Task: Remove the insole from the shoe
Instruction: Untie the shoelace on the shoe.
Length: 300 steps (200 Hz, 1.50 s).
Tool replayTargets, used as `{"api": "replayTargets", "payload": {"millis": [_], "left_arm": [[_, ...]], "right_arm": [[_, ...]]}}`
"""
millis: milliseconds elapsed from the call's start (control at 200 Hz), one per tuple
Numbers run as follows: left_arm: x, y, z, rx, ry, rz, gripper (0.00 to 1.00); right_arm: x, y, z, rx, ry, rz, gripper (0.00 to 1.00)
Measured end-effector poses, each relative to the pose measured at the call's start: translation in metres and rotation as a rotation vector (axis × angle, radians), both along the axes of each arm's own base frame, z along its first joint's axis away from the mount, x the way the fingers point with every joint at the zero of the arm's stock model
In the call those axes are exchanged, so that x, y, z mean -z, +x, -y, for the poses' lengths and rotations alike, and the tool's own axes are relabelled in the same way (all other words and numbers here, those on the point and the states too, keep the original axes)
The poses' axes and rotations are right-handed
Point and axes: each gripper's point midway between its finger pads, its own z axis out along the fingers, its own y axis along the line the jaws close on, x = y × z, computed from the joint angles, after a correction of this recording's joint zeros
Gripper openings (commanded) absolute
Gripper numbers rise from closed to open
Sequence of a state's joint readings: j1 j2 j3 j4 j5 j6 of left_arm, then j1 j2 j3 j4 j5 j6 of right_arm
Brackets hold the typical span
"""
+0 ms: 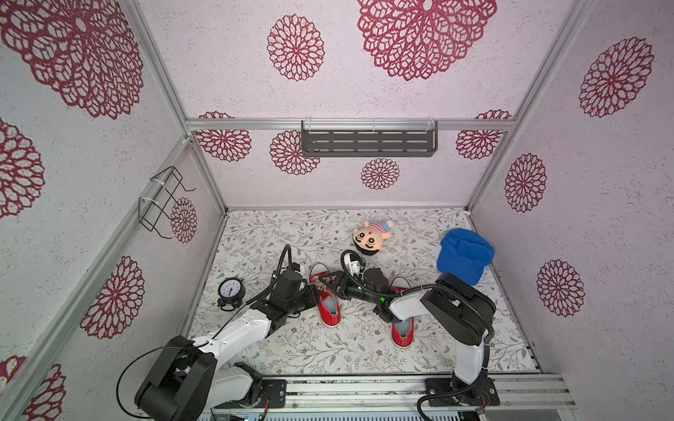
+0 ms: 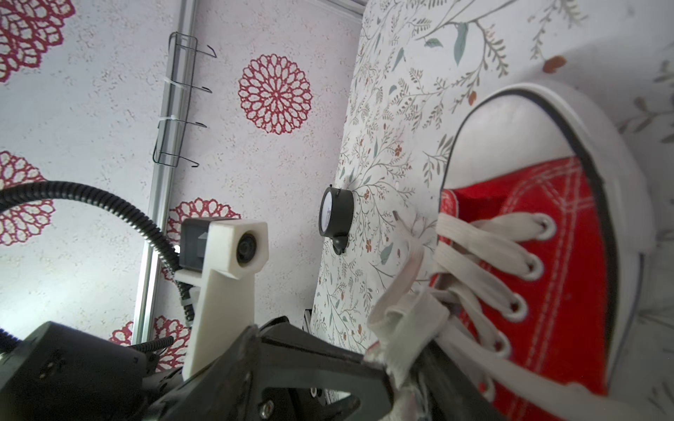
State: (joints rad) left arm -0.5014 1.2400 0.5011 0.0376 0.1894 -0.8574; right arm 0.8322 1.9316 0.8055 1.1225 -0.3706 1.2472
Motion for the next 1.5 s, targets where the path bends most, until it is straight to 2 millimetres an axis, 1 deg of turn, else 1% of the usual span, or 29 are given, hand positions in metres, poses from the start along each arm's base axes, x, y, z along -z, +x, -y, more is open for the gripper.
{"api": "replayTargets", "payload": {"millis": [175, 355, 455, 555, 636, 701, 756, 816, 871, 956, 1016, 1056, 1111, 1166, 1206, 1246, 1311, 1356, 1396, 1436, 1501], "left_arm": [[0.0, 0.0, 0.0, 0.0, 0.0, 0.0, 0.0], [0.0, 0.0, 0.0, 0.001, 0.001, 0.0, 0.0], [0.0, 0.0, 0.0, 0.0, 0.001, 0.001, 0.0], [0.0, 0.0, 0.0, 0.0, 0.001, 0.0, 0.0], [0.0, 0.0, 0.0, -0.001, 0.001, 0.001, 0.0], [0.0, 0.0, 0.0, -0.001, 0.002, 0.001, 0.0], [0.001, 0.0, 0.0, -0.001, 0.002, 0.001, 0.0], [0.001, -0.001, 0.0, -0.002, 0.003, 0.0, 0.0], [0.002, -0.001, -0.001, -0.003, 0.005, 0.0, 0.0], [0.002, 0.0, -0.001, -0.004, 0.005, 0.0, 0.0], [0.002, -0.001, -0.001, -0.004, 0.006, 0.0, 0.0], [0.002, -0.001, -0.001, -0.004, 0.006, 0.0, 0.0], [0.002, 0.0, -0.001, -0.006, 0.008, 0.0, 0.0], [0.002, 0.0, -0.002, -0.007, 0.009, 0.0, 0.0], [0.002, 0.0, -0.002, -0.008, 0.01, 0.0, 0.0], [0.002, 0.0, -0.002, -0.008, 0.011, 0.0, 0.0], [0.002, 0.0, -0.002, -0.009, 0.012, 0.0, 0.0], [0.002, 0.0, -0.002, -0.009, 0.012, 0.001, 0.0], [0.002, -0.001, -0.002, -0.009, 0.013, 0.0, 0.0], [0.002, -0.001, -0.003, -0.01, 0.013, 0.0, 0.0], [0.002, -0.001, -0.003, -0.01, 0.013, 0.0, 0.0]], "right_arm": [[-0.018, 0.009, -0.009, 0.002, 0.073, 0.068, 0.65], [-0.045, 0.023, -0.016, 0.009, 0.16, 0.144, 0.64], [-0.064, 0.029, -0.015, 0.018, 0.202, 0.187, 0.64], [-0.077, 0.039, -0.01, 0.037, 0.231, 0.221, 0.64], [-0.079, 0.046, -0.003, 0.061, 0.218, 0.24, 0.65], [-0.077, 0.051, 0.008, 0.083, 0.182, 0.25, 0.65], [-0.076, 0.055, 0.022, 0.108, 0.146, 0.245, 0.66], [-0.073, 0.061, 0.041, 0.142, 0.101, 0.226, 0.7], [-0.065, 0.07, 0.06, 0.176, 0.028, 0.2, 0.76], [-0.042, 0.085, 0.085, 0.215, -0.146, 0.158, 0.81], [-0.021, 0.086, 0.099, 0.219, -0.266, 0.121, 0.81], [-0.004, 0.08, 0.107, 0.207, -0.344, 0.091, 0.81], [0.021, 0.066, 0.119, 0.181, -0.448, 0.041, 0.81], [0.047, 0.05, 0.136, 0.159, -0.565, -0.016, 0.8], [0.061, 0.039, 0.147, 0.144, -0.643, -0.049, 0.79], [0.071, 0.029, 0.158, 0.128, -0.715, -0.073, 0.78], [0.075, 0.019, 0.17, 0.109, -0.793, -0.095, 0.77], [0.072, 0.014, 0.175, 0.095, -0.837, -0.093, 0.77], [0.066, 0.013, 0.176, 0.096, -0.864, -0.083, 0.77], [0.058, 0.014, 0.175, 0.096, -0.879, -0.061, 0.77], [0.039, 0.014, 0.161, 0.086, -0.861, -0.01, 0.75]]}}
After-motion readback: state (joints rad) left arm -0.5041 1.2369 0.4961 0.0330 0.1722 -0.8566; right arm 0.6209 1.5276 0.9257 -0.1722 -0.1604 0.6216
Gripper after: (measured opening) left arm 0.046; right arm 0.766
